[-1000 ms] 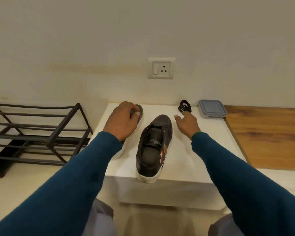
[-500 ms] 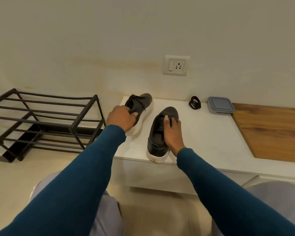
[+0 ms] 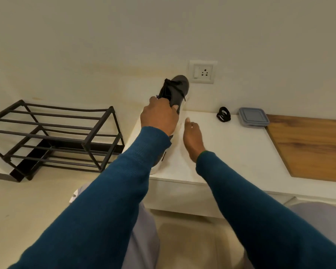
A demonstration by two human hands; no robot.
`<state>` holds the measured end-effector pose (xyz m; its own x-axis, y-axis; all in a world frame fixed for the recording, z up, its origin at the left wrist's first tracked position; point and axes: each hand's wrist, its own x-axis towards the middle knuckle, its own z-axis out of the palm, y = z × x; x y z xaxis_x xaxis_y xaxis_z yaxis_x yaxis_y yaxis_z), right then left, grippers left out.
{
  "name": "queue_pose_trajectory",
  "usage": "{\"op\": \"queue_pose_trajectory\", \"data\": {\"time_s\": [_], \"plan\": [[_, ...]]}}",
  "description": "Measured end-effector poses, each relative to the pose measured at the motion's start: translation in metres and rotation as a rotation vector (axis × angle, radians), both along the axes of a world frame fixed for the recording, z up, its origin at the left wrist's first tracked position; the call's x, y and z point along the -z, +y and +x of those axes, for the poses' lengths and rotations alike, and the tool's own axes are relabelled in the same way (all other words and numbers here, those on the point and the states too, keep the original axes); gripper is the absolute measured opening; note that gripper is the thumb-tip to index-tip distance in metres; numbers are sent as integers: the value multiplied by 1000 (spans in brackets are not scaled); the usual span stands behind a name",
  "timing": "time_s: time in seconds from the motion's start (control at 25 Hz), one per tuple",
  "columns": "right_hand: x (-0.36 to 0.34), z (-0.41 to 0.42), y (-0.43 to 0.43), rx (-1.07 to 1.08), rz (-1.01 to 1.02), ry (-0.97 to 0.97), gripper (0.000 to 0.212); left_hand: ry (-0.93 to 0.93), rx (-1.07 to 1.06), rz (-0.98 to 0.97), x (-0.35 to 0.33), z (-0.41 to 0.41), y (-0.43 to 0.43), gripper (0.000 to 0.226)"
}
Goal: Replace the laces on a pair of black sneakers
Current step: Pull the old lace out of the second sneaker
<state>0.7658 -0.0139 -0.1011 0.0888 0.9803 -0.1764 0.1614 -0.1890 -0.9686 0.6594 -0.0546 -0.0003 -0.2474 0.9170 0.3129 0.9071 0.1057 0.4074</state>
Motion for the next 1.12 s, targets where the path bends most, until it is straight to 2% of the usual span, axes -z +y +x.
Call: {"op": "queue_pose_trajectory", "data": {"time_s": [0.12,0.24,0.36,0.48,0.68,0.76,0.92,1.0,1.08,1.12], "plan": [[-16,68,-1,59,15,-87,69,47,63,-143,25,38,-8,39],[-28,105,-10,-56,10,-151,69,97,125,-286,46,65,-16,39],[-20,120,-24,-147,39,-184,71,137,153,-408,61,81,-25,41],[-5,117,-35,-213,-21,-153,64,158,239,-527,72,88,-34,51],[12,110,-36,-217,80,-247,50,31,274,-477,63,70,-23,41],[14,113,-30,-189,76,-244,44,0,240,-455,60,62,-12,30],[9,119,-10,-113,153,-385,26,-50,239,-353,62,64,11,10],[5,118,-4,-96,214,-398,13,-97,259,-336,63,69,22,21],[1,117,-2,-86,253,-386,12,-58,269,-323,66,72,28,36],[-2,116,-2,-69,254,-318,12,-29,273,-316,66,73,30,40]]}}
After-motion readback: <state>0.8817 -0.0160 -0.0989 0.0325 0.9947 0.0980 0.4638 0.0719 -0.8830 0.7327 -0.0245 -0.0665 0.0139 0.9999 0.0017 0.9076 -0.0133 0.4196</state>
